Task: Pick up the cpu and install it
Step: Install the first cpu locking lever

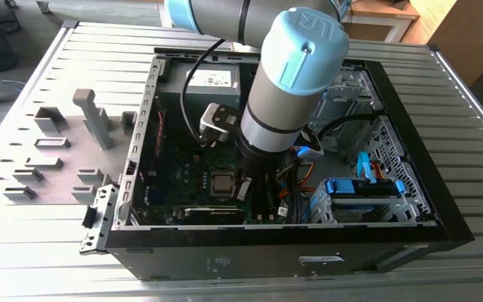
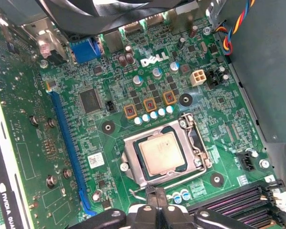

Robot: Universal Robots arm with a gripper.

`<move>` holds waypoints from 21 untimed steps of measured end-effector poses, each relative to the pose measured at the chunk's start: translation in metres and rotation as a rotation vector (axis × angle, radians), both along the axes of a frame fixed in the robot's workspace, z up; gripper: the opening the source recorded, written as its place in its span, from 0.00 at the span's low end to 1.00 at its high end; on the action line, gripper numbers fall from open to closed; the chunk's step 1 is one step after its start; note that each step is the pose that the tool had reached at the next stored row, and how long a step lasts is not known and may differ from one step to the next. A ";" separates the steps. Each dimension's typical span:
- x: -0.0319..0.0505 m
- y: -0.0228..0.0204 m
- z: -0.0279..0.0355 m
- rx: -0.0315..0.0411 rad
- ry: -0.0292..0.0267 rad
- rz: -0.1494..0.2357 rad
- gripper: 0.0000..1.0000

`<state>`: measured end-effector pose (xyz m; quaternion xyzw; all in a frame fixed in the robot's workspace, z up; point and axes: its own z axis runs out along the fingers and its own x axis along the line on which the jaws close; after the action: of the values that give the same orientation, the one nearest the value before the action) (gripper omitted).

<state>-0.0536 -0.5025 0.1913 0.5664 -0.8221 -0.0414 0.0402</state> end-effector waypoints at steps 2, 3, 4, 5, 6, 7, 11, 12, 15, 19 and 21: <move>0.0000 -0.0002 0.0000 -0.0001 0.0000 0.000 0.11; 0.0000 -0.0004 -0.0002 0.0001 0.0000 0.000 0.11; 0.0001 -0.0004 -0.0004 -0.0001 0.0000 0.000 0.11; 0.0001 -0.0005 -0.0007 -0.0006 0.0000 0.000 0.11; 0.0001 -0.0005 -0.0010 -0.0019 0.0000 0.000 0.11; 0.0001 -0.0005 -0.0012 -0.0040 0.0001 0.000 0.11; 0.0005 -0.0006 -0.0015 -0.0097 0.0001 0.000 0.11; 0.0007 -0.0006 -0.0015 -0.0103 0.0001 0.000 0.11; 0.0015 -0.0005 -0.0016 -0.0108 0.0000 0.000 0.11; 0.0029 -0.0005 -0.0015 -0.0110 0.0000 0.000 0.11; 0.0030 -0.0005 -0.0015 -0.0109 0.0000 0.000 0.11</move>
<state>-0.0507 -0.5030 0.1897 0.5661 -0.8224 -0.0369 0.0433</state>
